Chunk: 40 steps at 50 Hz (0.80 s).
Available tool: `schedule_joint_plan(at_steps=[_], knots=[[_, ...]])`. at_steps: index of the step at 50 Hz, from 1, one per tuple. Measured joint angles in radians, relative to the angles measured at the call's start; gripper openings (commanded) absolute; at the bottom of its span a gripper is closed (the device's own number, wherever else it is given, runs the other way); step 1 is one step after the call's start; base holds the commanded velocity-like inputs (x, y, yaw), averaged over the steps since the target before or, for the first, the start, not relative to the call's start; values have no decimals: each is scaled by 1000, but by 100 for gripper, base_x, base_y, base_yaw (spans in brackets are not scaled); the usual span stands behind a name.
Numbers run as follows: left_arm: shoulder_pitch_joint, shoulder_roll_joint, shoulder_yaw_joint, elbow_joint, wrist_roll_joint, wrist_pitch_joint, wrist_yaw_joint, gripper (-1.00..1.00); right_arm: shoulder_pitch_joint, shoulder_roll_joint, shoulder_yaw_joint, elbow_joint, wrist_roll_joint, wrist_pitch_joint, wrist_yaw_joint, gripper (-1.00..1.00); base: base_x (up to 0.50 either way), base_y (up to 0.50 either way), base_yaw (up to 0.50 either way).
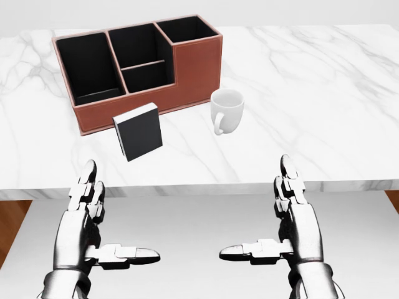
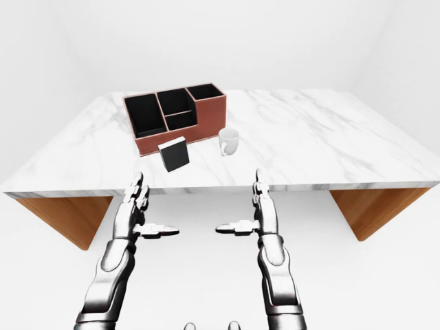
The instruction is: Pick up the book and place it in the front compartment of the caddy.
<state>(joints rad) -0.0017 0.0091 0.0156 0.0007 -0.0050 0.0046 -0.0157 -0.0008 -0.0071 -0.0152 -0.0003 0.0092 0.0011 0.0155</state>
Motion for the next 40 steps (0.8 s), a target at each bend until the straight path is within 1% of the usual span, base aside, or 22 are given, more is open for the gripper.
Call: schedule_joint_plan(at_steps=[5, 13, 17, 19, 40], knots=[[0, 6, 11, -9, -3, 13, -11, 100, 2, -4, -10, -13, 10, 13, 12, 100, 0, 0, 0], [2, 13, 25, -49, -9, 55, -26, 100, 9, -8, -19, -58, 27, 53, 25, 100, 0, 0, 0], [2, 16, 31, -77, -13, 81, -31, 100, 11, -10, -23, -83, 33, 74, 29, 100, 0, 0, 0], [2, 18, 34, -91, -14, 83, -34, 100, 13, -11, -25, -99, 36, 86, 31, 100, 0, 0, 0], [-5, 30, 66, -210, -30, 83, -49, 100, 23, -16, -43, -226, 60, 86, 48, 100, 0, 0, 0]])
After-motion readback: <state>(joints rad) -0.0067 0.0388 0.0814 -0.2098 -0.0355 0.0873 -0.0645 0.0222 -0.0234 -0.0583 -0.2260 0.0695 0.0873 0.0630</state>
